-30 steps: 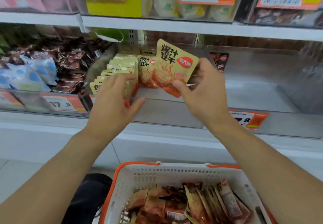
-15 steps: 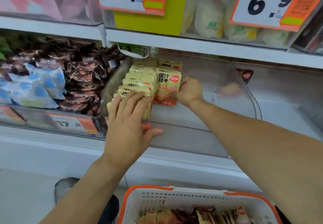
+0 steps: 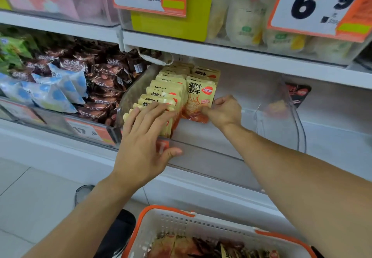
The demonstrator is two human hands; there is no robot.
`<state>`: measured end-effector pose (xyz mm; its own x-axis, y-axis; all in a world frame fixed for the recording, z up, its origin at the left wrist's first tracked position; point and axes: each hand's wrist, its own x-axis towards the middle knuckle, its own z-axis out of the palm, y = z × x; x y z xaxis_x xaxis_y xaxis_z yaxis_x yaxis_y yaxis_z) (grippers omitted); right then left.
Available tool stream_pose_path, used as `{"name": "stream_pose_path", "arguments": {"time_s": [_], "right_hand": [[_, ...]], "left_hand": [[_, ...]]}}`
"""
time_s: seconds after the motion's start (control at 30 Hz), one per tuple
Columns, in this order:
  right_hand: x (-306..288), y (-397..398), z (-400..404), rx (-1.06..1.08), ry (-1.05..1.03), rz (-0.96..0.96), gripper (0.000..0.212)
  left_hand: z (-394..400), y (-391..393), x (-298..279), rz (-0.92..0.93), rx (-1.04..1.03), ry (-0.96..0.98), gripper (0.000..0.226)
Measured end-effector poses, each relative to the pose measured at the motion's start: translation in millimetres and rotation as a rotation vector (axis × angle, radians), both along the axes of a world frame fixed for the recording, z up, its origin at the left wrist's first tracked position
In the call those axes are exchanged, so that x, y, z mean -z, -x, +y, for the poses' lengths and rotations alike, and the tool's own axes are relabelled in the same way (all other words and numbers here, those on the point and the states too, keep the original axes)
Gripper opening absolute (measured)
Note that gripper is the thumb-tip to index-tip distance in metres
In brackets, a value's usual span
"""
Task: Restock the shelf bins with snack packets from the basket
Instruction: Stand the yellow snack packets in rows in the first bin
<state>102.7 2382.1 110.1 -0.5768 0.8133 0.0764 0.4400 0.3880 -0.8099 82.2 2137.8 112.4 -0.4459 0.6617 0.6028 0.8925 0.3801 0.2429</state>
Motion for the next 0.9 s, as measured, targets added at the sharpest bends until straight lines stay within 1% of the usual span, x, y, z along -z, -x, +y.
{"name": "stream_pose_path", "arguments": {"time_s": [0.17,0.23,0.3,0.37,0.43,0.47,0.5,0.53,0.6,0.67,0.73,0.77,0.8,0.83,0.9], "right_hand": [[-12,-5,-6,0.022,0.030,-0.004,0.048],[-28,-10,-9,0.025,0.040,0.038,0.042],[-48,-24,-17,-0.025,-0.012,0.094,0.030],[-68,-53,-37,-0.121,-0.097,0.191,0.025],[-78,-99,-69,-0.211,-0.171,0.353,0.023],[-75,-123,-85,-0.232,-0.192,0.421,0.021],[-67,-147,-99,-0.246,-0.204,0.449,0.020],[-52,-168,-110,-0.260,-0.207,0.435,0.020],[-9,-205,-123,-0.276,-0.148,0.324,0.018],[47,-243,-129,-0.256,-0.066,0.134,0.015],[103,-278,-133,-0.195,-0.016,-0.071,0.014],[128,-293,-136,-0.169,0.023,-0.148,0.016],[150,-305,-138,-0.165,0.071,-0.217,0.016],[168,-316,-142,-0.181,0.120,-0.289,0.016],[196,-334,-149,-0.212,0.202,-0.456,0.019]], "left_hand": [[-3,2,-3,-0.013,0.010,0.036,0.074],[-3,3,-3,-0.047,0.023,0.030,0.075],[-4,-1,-3,-0.085,0.041,-0.023,0.071],[-4,-10,-8,-0.090,0.064,-0.144,0.057],[-3,-28,-12,-0.024,0.092,-0.288,0.032],[-2,-41,-10,-0.014,0.102,-0.324,0.021],[-1,-54,-3,-0.046,0.117,-0.322,0.014],[-1,-69,7,-0.125,0.133,-0.280,0.011],[-2,-99,43,-0.369,0.131,-0.113,0.013],[-13,-132,97,-0.592,0.079,0.076,0.015],[-33,-165,150,-0.780,0.001,0.242,0.012],[-46,-183,172,-0.839,-0.027,0.327,0.012],[-58,-200,193,-0.865,-0.035,0.414,0.015],[-69,-217,209,-0.854,-0.031,0.504,0.020],[-83,-244,229,-0.744,-0.007,0.647,0.027]]}}
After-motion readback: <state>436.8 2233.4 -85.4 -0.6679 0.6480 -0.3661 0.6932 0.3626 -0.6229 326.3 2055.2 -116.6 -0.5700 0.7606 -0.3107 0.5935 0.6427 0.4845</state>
